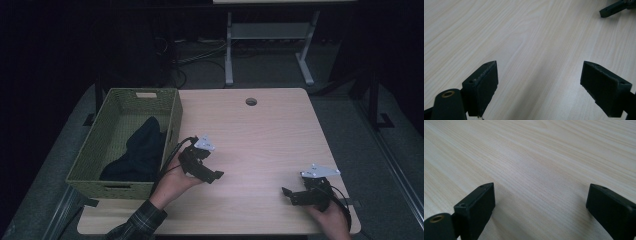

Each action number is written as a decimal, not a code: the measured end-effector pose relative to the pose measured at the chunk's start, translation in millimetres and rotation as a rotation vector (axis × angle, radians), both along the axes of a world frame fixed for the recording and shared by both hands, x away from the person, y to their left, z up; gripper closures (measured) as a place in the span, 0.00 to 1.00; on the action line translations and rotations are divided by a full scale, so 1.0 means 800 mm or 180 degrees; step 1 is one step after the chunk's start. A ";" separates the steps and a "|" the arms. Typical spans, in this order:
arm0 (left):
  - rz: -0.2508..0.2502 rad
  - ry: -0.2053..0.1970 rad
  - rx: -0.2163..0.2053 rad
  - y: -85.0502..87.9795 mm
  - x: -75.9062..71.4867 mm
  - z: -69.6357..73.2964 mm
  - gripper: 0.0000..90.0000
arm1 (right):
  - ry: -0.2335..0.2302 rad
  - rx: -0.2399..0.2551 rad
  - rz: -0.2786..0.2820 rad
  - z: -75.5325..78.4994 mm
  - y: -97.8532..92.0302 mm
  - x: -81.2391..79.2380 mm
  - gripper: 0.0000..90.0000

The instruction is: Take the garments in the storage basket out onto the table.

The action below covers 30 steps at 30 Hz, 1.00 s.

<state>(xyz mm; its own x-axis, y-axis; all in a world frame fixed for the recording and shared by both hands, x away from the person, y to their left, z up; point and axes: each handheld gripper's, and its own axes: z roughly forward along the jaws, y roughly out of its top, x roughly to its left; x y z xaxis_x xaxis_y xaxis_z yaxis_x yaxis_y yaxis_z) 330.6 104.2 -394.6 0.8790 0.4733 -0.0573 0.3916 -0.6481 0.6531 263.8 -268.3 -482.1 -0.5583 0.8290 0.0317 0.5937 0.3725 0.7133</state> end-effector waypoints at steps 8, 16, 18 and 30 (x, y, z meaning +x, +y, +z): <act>-0.0026 0.0034 0.0065 0.003 0.002 0.008 0.16 | -0.0003 -0.0007 0.0005 0.000 0.000 0.000 0.09; -0.0023 0.0088 0.0066 0.011 0.006 0.020 0.16 | -0.0006 -0.0007 -0.0001 0.000 0.000 0.000 0.09; -0.0019 0.0093 0.0055 0.013 0.006 0.023 0.16 | -0.0003 -0.0005 -0.0004 0.000 0.000 0.000 0.09; -0.0055 0.0100 0.0149 0.021 0.009 0.041 0.17 | -0.0002 -0.0001 -0.0007 0.000 0.000 0.000 0.09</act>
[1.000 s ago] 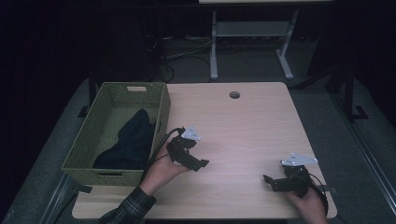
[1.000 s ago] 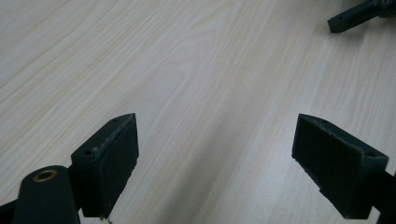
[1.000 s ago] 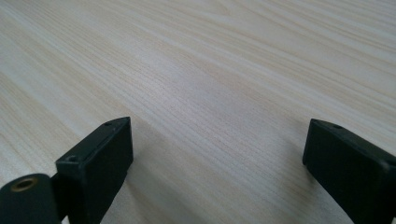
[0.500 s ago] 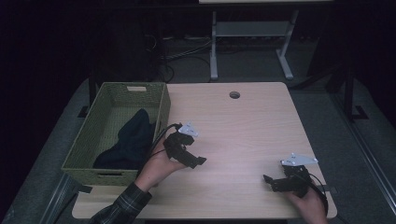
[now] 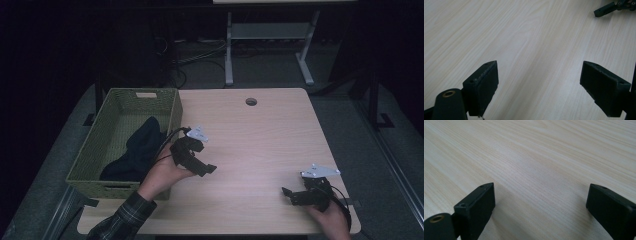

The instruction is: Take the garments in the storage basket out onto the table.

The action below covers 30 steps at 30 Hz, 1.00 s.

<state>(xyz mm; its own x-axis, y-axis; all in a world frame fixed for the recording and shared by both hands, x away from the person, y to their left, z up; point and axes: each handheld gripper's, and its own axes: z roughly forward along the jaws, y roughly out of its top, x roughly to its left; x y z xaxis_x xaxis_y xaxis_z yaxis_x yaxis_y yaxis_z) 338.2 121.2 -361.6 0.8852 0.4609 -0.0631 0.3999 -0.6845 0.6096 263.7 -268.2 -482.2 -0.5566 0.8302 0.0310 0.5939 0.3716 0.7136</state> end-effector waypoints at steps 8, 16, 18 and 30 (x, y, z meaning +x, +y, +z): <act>0.0000 0.0002 0.0012 0.006 0.002 0.012 0.17 | -0.0008 -0.0004 0.0005 0.000 0.000 0.000 0.09; 0.0011 -0.0004 0.0026 0.016 0.006 0.025 0.17 | -0.0007 -0.0001 0.0009 0.000 0.000 0.000 0.09; 0.0020 -0.0009 0.0024 0.019 0.007 0.029 0.17 | -0.0007 -0.0002 0.0010 0.000 0.000 0.000 0.09; 0.0040 -0.0030 -0.0015 0.036 0.010 0.048 0.22 | -0.0009 -0.0002 0.0014 0.000 0.000 0.000 0.09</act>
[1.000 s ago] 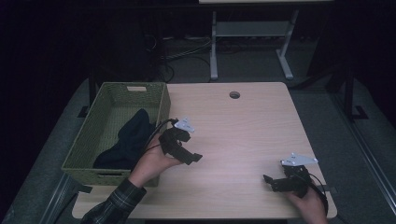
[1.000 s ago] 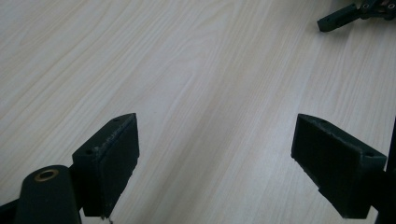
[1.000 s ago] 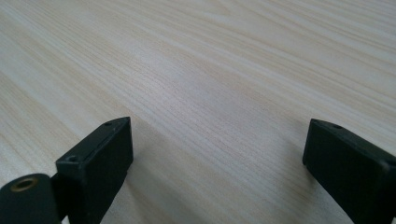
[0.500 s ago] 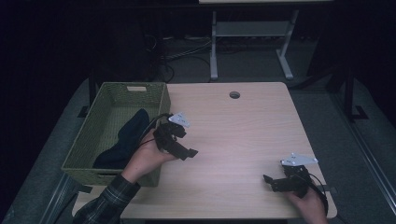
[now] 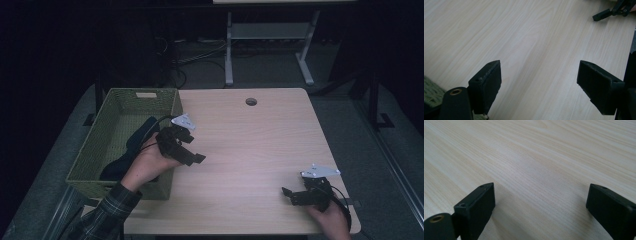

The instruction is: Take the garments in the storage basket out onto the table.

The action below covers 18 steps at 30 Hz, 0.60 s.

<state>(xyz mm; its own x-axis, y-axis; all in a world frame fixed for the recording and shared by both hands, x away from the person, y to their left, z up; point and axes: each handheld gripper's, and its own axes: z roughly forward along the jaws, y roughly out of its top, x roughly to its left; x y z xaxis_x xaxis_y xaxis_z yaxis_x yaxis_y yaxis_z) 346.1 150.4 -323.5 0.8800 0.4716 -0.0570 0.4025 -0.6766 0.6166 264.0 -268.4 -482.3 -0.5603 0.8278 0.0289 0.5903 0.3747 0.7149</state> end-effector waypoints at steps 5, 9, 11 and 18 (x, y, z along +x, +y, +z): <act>0.0038 -0.0024 0.0005 0.012 0.002 0.009 0.23 | 0.0006 0.0004 -0.0005 0.000 0.000 0.000 0.09; 0.0079 -0.0029 0.0005 0.021 0.003 0.015 0.24 | 0.0002 0.0002 0.0000 0.000 0.000 0.000 0.09; 0.0096 -0.0031 0.0010 0.025 0.003 0.018 0.25 | 0.0002 0.0002 0.0000 0.000 0.000 0.000 0.09; 0.0159 -0.0048 0.0043 0.040 0.005 0.027 0.25 | 0.0003 0.0002 -0.0002 0.000 0.000 0.000 0.09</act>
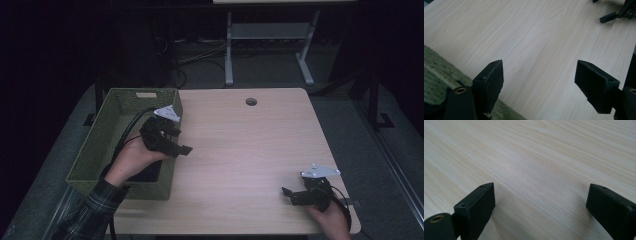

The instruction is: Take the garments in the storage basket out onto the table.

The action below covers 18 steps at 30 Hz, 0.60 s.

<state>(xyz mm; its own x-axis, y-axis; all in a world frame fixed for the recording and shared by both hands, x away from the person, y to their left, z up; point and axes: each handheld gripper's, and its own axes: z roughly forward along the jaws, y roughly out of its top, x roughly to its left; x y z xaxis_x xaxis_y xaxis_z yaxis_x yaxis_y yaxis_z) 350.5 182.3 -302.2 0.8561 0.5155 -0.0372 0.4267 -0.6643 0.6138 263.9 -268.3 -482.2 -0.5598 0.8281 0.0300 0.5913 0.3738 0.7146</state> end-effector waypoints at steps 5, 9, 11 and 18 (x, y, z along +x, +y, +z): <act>0.0067 -0.0017 0.0025 0.014 0.003 0.006 0.26 | 0.0000 0.0001 0.0000 0.000 0.000 0.000 0.09; 0.0138 -0.0044 0.0017 0.025 0.005 0.012 0.26 | 0.0000 0.0001 0.0000 0.000 0.000 0.000 0.09; 0.0160 -0.0042 0.0032 0.030 0.005 0.013 0.26 | -0.0001 0.0000 0.0000 0.000 0.000 0.000 0.09; 0.0275 -0.0074 0.0074 0.050 0.007 0.019 0.26 | 0.0000 0.0001 -0.0001 0.000 0.000 0.000 0.09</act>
